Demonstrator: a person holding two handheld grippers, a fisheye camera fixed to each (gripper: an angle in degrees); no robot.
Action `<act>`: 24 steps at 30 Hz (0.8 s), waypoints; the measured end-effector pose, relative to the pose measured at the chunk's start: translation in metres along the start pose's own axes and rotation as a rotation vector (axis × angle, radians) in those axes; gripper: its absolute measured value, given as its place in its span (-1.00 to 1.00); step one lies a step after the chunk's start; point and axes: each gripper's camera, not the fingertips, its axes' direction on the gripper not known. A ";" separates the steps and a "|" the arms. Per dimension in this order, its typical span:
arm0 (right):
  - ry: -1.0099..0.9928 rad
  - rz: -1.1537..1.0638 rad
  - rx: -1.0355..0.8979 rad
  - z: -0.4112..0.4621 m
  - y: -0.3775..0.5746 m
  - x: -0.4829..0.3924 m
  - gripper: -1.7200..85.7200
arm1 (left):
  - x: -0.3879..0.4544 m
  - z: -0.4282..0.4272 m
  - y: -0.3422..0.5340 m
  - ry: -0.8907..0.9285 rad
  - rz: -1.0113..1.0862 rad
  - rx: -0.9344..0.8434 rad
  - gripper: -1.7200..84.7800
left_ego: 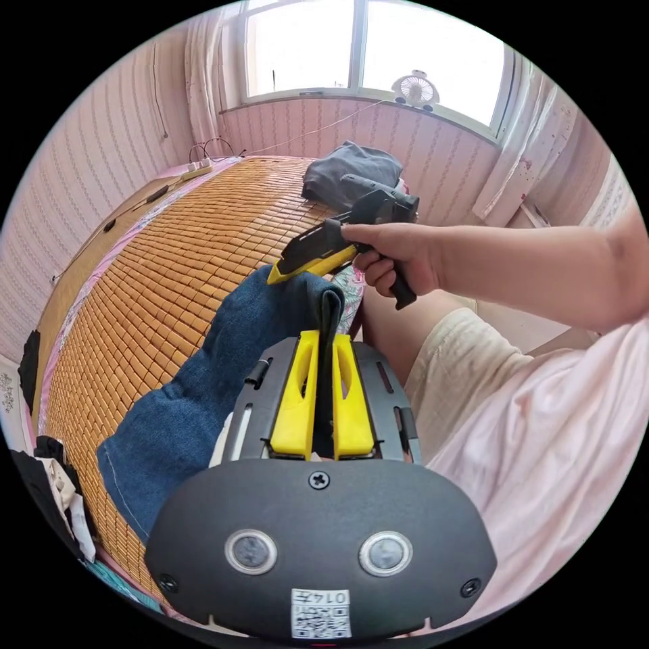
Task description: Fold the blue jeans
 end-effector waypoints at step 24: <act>0.184 -0.622 -0.338 0.175 0.030 -0.183 -0.82 | -0.185 -0.120 0.244 -0.130 -0.706 0.093 -0.86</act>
